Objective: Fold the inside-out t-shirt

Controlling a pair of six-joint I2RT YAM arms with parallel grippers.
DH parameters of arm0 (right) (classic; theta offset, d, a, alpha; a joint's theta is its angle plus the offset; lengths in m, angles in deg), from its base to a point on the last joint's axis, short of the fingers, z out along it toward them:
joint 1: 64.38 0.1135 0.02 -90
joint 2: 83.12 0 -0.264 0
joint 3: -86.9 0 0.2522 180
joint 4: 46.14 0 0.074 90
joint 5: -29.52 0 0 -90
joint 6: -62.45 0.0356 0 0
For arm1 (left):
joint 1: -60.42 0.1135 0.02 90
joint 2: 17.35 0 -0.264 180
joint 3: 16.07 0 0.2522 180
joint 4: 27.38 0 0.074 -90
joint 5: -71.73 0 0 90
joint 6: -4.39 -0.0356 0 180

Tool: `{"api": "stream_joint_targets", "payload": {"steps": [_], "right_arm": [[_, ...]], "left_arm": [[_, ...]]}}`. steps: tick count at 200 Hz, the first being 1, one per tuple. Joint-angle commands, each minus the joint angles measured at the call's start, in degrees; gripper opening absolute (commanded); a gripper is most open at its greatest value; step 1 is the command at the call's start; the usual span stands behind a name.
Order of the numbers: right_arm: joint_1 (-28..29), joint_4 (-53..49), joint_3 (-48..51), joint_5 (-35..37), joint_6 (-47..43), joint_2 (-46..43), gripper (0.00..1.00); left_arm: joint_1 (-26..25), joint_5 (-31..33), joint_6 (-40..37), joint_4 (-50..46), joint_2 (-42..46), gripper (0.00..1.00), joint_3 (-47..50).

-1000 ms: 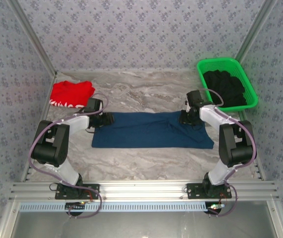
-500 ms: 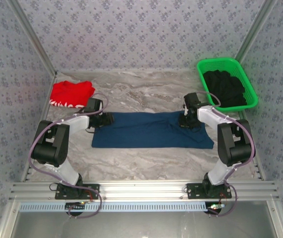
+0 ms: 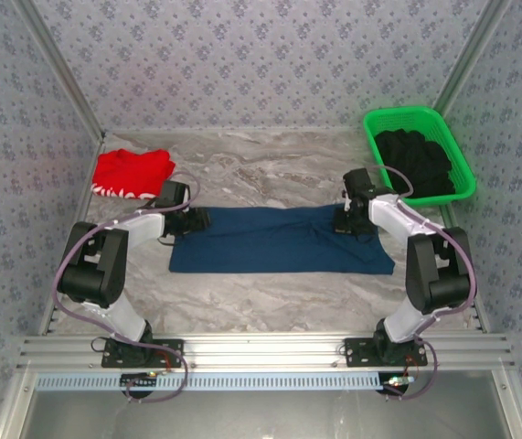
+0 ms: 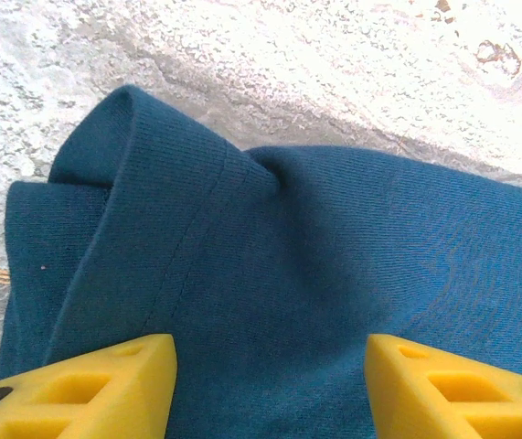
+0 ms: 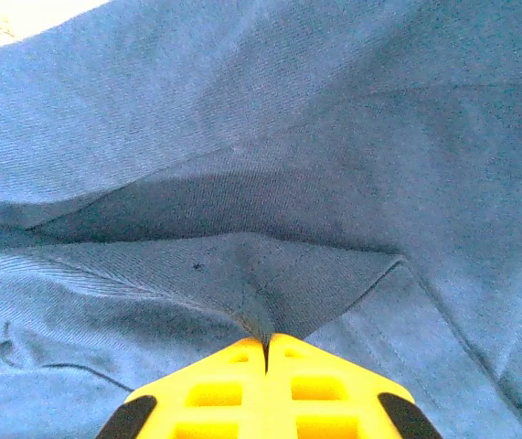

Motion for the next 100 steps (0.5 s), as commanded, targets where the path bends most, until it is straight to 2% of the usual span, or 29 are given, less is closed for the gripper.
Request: {"api": "stream_joint_targets", "payload": {"steps": [1,28,60,100], "right_arm": [[0.94,-5.22,-0.74,1.28,-0.37,-3.36,0.03],[4.65,-12.04,-0.34,1.45,2.04,-7.38,0.02],[12.0,-17.92,1.63,0.42,8.48,-10.32,0.03],[21.13,-15.44,4.14,-2.93,14.86,-7.79,0.07]], "left_arm": [[0.44,0.79,-0.81,-0.55,0.2,0.56,0.43],[0.44,0.86,-1.03,-0.66,0.73,0.56,0.66],[0.49,0.88,-1.31,-0.75,1.2,0.56,0.64],[0.5,0.86,-1.71,-0.88,1.19,0.56,0.67]]}}
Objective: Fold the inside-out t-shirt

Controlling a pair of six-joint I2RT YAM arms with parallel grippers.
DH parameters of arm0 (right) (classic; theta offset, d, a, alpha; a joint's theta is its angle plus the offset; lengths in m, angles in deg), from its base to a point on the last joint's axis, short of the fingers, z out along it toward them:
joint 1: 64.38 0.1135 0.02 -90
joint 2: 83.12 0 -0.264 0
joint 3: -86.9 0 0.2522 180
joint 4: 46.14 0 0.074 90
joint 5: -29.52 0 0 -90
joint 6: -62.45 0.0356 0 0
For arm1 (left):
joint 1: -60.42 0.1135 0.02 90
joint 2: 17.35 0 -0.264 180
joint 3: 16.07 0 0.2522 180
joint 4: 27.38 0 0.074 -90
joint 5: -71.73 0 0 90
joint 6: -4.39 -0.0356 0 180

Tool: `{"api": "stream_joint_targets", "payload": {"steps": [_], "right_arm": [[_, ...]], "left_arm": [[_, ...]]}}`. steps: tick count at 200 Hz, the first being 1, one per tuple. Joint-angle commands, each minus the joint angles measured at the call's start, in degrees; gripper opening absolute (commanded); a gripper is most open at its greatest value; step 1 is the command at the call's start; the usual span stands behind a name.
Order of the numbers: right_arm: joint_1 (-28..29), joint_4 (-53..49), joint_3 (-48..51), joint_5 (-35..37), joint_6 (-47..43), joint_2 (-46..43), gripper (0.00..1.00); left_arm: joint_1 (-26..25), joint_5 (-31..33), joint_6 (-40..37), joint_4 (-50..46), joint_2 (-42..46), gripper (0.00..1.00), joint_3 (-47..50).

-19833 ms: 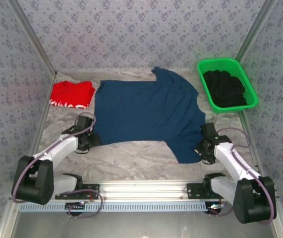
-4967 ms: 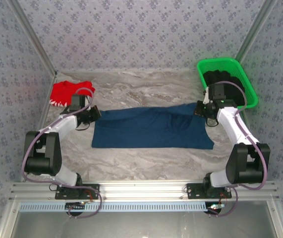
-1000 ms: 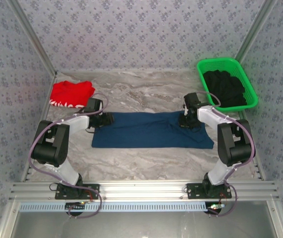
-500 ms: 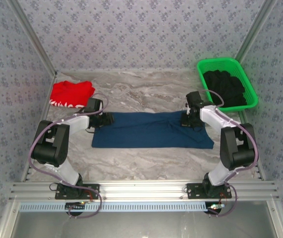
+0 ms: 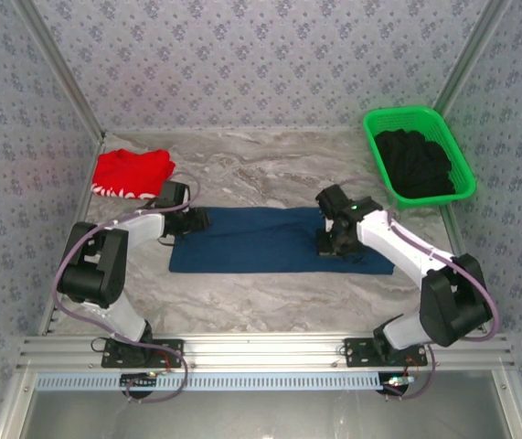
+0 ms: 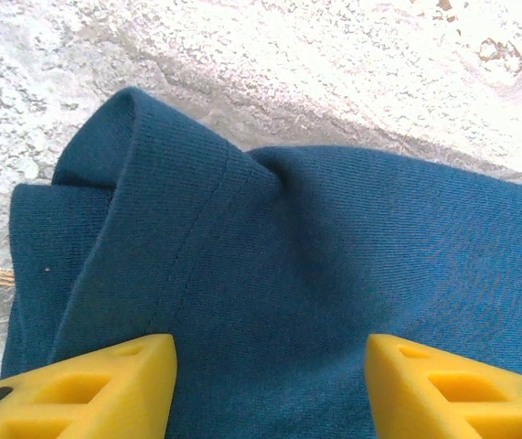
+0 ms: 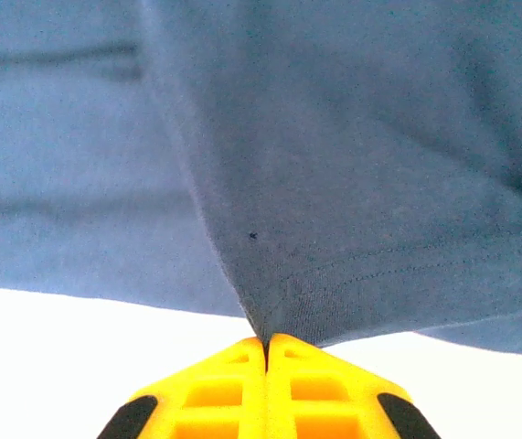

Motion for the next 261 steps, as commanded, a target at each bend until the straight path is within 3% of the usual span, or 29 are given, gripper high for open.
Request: {"api": "stream_joint_targets", "payload": {"steps": [1,33,59,93,122,156,225,261], "right_arm": [[4.03,-1.59,1.62,-2.87,6.07,2.36,0.07],[6.78,-6.7,-1.1,-0.31,4.76,4.99,0.23],[3.53,-7.98,-2.79,3.45,3.24,2.62,0.38],[-6.5,-1.34,-3.48,4.2,-0.29,2.46,0.43],[-18.74,8.62,-6.83,3.35,-2.92,8.91,0.46],[-24.33,11.21,-17.5,8.24,-6.67,20.36,0.47],[-25.28,9.49,-29.24,13.37,-9.15,34.7,0.46],[-25.13,9.62,-30.18,15.44,-10.02,36.61,0.27]], "left_arm": [[0.51,0.63,-1.21,-0.88,1.16,0.56,0.56],[0.51,0.11,-1.25,-1.17,1.06,0.56,0.02],[0.46,0.11,-1.17,-1.56,1.44,0.56,-0.18],[0.1,-1.02,-0.1,-1.45,3.88,0.57,0.16],[-0.88,-2.48,0.52,-0.65,4.16,0.57,-0.26],[-1.14,-3.95,-0.32,-0.37,3.6,0.58,-0.77],[0.24,0.8,-0.18,-2.83,-2.42,0.57,-4.49],[1.26,3.28,-0.31,-3.18,-4.92,0.57,-3.19]]}}
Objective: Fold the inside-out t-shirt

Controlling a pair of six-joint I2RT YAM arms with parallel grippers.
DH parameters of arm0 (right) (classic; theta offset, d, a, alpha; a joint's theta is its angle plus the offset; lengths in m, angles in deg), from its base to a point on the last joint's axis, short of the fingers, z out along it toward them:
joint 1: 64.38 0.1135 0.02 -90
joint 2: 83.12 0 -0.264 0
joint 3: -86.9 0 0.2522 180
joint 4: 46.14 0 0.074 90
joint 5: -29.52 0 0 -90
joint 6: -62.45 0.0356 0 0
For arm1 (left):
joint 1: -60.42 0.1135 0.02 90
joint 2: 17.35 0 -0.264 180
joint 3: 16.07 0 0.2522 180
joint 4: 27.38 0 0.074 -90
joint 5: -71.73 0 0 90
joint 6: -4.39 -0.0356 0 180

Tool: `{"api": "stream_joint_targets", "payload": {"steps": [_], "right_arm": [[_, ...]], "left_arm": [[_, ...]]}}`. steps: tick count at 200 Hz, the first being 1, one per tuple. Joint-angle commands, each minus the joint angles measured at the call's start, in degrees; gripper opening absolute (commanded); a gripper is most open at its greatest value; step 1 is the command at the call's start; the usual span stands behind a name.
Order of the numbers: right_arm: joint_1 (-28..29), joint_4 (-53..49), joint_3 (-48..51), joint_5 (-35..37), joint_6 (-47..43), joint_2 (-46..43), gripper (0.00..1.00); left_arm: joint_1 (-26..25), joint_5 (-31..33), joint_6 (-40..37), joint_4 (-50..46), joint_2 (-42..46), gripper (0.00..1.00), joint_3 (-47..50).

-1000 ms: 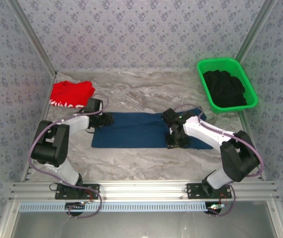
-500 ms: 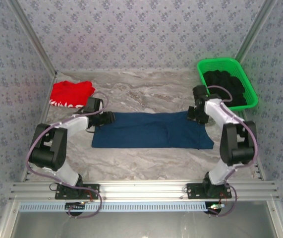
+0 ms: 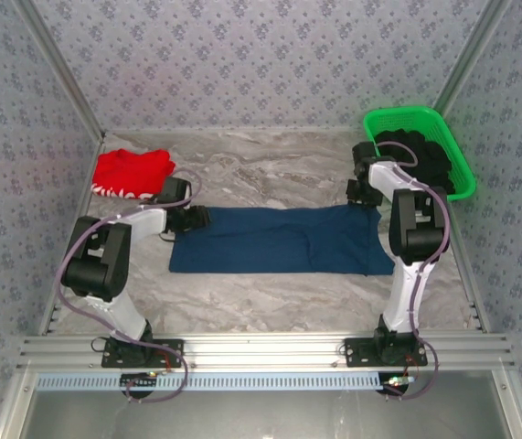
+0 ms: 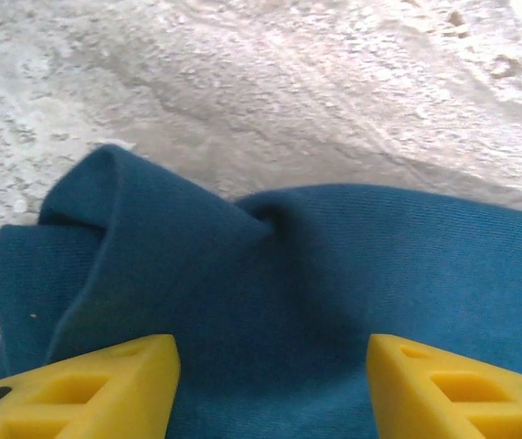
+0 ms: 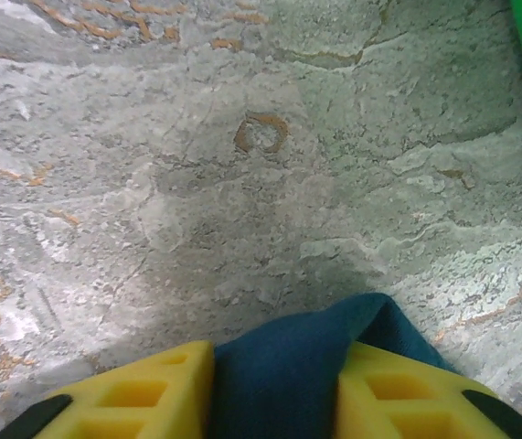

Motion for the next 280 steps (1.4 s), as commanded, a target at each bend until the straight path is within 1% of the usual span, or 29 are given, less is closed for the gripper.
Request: {"api": "stream_joint_targets", "payload": {"steps": [1,24,36,64,83,95,117,134,149,160,178,192,207,246,280], "right_arm": [[0.05,-1.64,-2.61,3.9,-1.51,1.71,0.27],[0.23,-3.72,-5.14,8.48,-3.09,3.91,0.14],[0.32,-4.16,-5.78,10.54,-3.88,4.67,0.11],[0.32,-5.12,-8.22,14.85,-5.66,6.6,0.1],[0.71,-5.36,-10.0,15.27,-6.81,6.51,0.15],[1.59,-5.07,-10.06,14.01,-8.11,4.92,0.22],[3.69,-4.91,-8.25,12.4,-8.51,-0.02,0.39],[5.69,-4.89,-4.4,10.54,-7.55,-4.81,0.45],[7.71,-4.61,0.81,7.41,-5.54,-9.6,0.47],[8.86,-3.39,5.82,2.38,-3.59,-12.62,0.47],[9.74,-0.26,13.0,-6.73,-0.17,-15.9,0.47],[9.76,1.29,15.76,-10.98,0.14,-16.92,0.47],[9.51,1.64,19.08,-11.51,0.6,-16.87,0.47],[7.66,0.11,20.46,-11.0,0.43,-14.51,0.47],[7.51,-0.16,21.93,-10.82,-0.28,-13.98,0.48]], "left_arm": [[0.96,2.75,-0.18,-1.87,-1.92,0.57,0.01],[2.06,2.92,0.18,-0.94,-3.01,0.57,1.84],[2.47,2.94,0.42,-0.52,-3.37,0.57,2.38],[2.62,3.03,0.33,-0.38,-2.84,0.57,2.65],[2.53,1.94,0.46,0.34,-2.09,0.57,2.65],[2.27,0.66,0.8,1.06,-1.38,0.57,2.41],[1.4,-0.01,0.96,1.15,-0.58,0.58,0.26],[1.17,0.09,1.0,0.64,-0.43,0.59,-1.71],[1.12,0.48,0.89,0.4,0.57,0.6,-2.4],[0.97,0.77,0.9,0.7,2.15,0.6,-1.79],[0.14,-0.5,0.99,1.09,4.64,0.66,0.34],[-0.66,-2.2,1.11,1.28,5.55,0.67,1.47],[-1.06,-3.19,0.92,1.68,5.52,0.67,1.95],[-1.16,-2.02,-0.09,-0.61,2.52,0.66,0.04],[-1.08,-0.68,0.5,-0.74,0.77,0.66,1.6]]}}
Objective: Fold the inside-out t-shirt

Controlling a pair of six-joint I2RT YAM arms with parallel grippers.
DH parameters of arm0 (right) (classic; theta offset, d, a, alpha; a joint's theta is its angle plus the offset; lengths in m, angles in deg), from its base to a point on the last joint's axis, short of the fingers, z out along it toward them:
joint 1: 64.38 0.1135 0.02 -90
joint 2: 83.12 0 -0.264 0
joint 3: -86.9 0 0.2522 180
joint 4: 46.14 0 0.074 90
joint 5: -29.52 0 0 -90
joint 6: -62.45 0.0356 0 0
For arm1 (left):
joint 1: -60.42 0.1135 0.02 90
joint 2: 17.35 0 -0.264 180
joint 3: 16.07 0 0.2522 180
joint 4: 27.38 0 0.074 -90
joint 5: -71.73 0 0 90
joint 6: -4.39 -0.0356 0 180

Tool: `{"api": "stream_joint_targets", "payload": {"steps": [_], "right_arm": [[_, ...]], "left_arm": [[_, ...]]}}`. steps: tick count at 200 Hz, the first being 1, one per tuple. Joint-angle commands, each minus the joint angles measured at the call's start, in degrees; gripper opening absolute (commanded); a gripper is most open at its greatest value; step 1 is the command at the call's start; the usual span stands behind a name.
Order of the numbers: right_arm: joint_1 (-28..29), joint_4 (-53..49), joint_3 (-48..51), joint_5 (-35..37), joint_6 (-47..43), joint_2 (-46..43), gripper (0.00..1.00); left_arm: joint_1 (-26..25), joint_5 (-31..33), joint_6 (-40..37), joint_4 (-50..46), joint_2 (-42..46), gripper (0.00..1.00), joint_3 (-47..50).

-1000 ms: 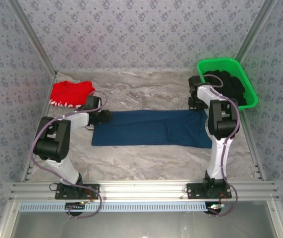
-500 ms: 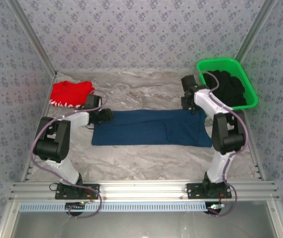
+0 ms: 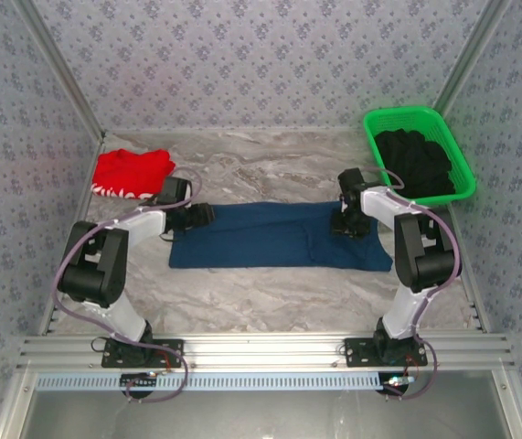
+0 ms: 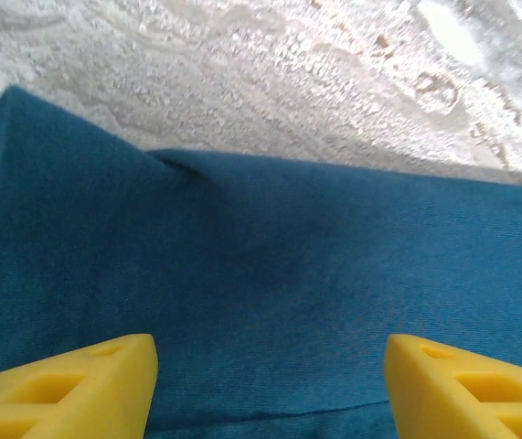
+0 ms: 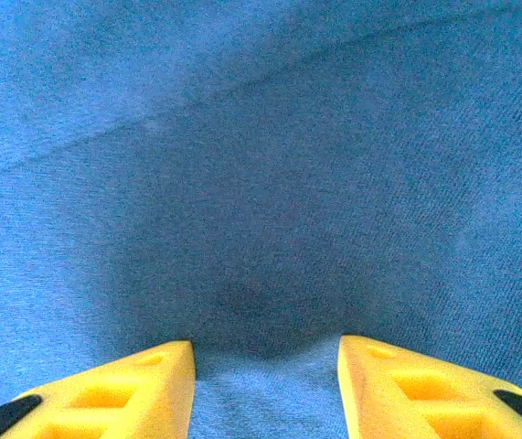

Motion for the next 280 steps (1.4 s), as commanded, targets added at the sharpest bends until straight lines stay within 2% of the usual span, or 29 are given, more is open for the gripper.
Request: {"api": "stream_joint_targets", "payload": {"steps": [1,29,62,85,100,123,144,165,222,280], "right_arm": [[0.11,-0.94,1.21,-0.81,0.29,0.6,0.48],[2.19,-3.35,2.2,-0.37,-0.01,0.09,0.48],[5.79,-6.0,4.26,-0.17,0.16,-2.64,0.48],[5.52,-7.33,3.51,1.38,0.19,-6.31,0.52],[3.47,-7.28,2.71,2.7,-0.77,-9.04,0.58],[-1.43,-6.28,2.77,2.52,-1.93,-11.84,0.75],[-5.98,-4.8,2.79,0.03,-2.79,-11.15,0.87],[-7.38,-4.35,2.1,-2.84,-3.93,-9.03,0.95],[-10.05,-1.66,3.03,-6.29,-5.28,-3.33,0.97],[-10.77,1.32,4.41,-8.79,-6.18,0.04,0.91]], "left_arm": [[0.1,1.05,-0.11,-1.57,-1.68,0.66,0.88],[0.36,2.61,0.58,-2.25,-0.62,0.66,4.92],[1.14,3.67,3.45,-1.39,4.89,0.66,12.31],[1.47,3.68,4.48,-0.91,7.44,0.66,13.07],[1.42,2.76,4.57,-1.03,8.95,0.67,12.08],[1.2,2.63,4.32,-1.47,11.61,0.67,10.71],[1.16,2.64,4.26,-1.32,13.13,0.67,10.05],[1.1,2.38,4.21,-1.29,13.9,0.67,9.87],[1.08,1.06,3.61,-0.95,14.12,0.67,9.52],[1.13,0.78,2.81,-0.93,13.22,0.67,9.06]]}}
